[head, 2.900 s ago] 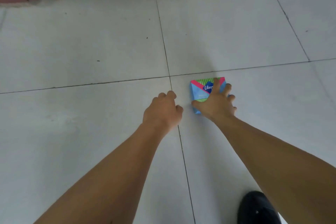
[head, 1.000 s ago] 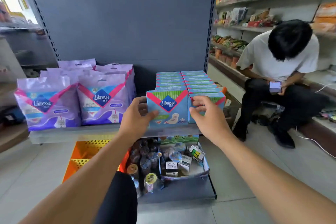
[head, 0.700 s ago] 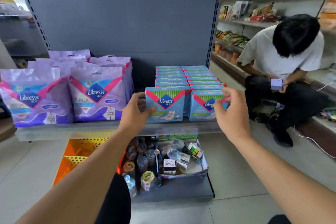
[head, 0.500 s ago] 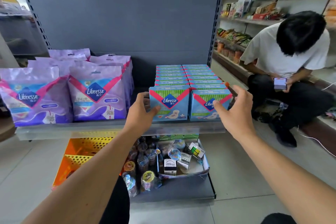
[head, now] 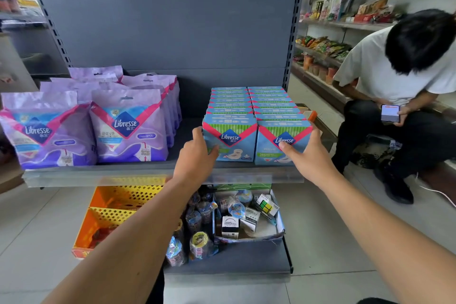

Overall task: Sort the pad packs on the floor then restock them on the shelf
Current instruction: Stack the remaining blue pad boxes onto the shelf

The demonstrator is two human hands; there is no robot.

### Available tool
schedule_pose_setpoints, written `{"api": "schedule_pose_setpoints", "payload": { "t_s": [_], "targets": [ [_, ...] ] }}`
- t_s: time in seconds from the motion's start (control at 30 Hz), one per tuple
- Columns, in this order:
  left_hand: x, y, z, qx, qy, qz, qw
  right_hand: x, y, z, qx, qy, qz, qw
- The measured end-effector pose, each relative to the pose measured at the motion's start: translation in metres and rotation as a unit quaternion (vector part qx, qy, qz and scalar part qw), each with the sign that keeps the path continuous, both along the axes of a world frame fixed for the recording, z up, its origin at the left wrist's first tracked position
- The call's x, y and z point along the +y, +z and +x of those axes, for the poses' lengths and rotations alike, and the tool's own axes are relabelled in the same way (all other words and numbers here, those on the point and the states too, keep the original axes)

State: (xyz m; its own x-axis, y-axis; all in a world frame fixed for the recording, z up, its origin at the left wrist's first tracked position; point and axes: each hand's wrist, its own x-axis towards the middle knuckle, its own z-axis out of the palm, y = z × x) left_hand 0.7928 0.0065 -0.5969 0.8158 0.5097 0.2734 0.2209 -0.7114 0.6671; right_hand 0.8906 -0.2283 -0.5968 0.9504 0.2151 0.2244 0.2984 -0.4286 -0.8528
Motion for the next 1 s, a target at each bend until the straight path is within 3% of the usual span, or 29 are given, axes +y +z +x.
{"api": "schedule_pose_setpoints", "payload": {
  "t_s": [0.27,0.43,0.7,1.0],
  "targets": [
    [0.004,-0.002,-0.002,0.039,-0.007,-0.034,0.999,-0.003,-0.013,0.007,-0.015,0.01,0.004,1.0],
    [0.014,-0.001,0.01,0.036,-0.062,-0.126,0.989,-0.006,-0.019,0.016,-0.007,0.028,0.001,1.0],
    [0.005,-0.007,0.022,0.026,-0.003,-0.106,0.994,0.002,-0.024,0.029,-0.017,0.011,0.003,1.0],
    [0.007,-0.005,0.022,0.053,-0.049,-0.127,0.989,-0.009,-0.026,0.036,0.018,0.061,0.009,0.998]
  ]
}}
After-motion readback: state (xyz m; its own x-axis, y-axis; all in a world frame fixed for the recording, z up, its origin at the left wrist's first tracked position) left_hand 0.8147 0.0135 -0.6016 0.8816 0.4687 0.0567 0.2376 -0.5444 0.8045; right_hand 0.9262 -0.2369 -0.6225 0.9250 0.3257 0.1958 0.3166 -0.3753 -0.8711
